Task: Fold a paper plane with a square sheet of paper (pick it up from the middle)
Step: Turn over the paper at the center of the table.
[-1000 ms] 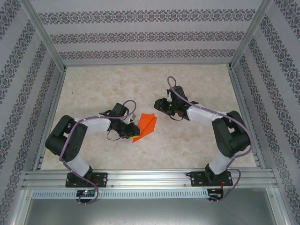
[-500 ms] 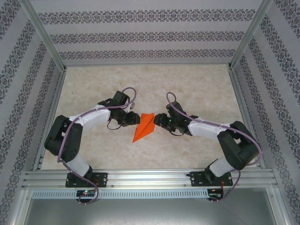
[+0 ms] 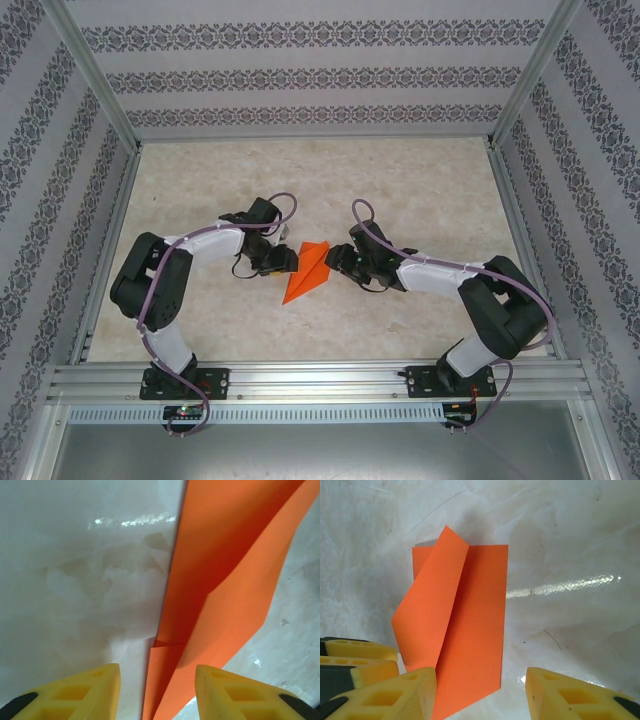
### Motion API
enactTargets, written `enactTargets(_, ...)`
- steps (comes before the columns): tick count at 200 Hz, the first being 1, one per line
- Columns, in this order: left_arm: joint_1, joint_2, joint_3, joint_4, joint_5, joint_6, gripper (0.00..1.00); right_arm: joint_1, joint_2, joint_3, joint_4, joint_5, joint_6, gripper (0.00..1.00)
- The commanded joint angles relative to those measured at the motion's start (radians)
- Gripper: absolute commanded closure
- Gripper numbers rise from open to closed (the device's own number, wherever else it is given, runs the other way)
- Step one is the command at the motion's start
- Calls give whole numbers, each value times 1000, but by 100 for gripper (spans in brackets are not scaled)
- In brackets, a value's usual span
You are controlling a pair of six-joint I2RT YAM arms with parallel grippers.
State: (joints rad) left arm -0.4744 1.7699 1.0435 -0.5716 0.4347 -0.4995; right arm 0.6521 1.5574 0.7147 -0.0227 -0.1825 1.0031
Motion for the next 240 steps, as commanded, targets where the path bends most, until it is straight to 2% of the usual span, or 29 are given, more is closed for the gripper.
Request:
enactTargets(1, -15, 16, 22, -36, -14, 33, 55, 17, 14, -12, 23, 23, 22, 49)
enactTargets(116, -44, 49, 4, -15, -4, 15, 59, 36, 51, -1, 46, -13, 44, 49)
enactTargets(240, -76, 66, -2, 10, 23, -10, 61, 58, 109, 22, 103, -47, 77, 54)
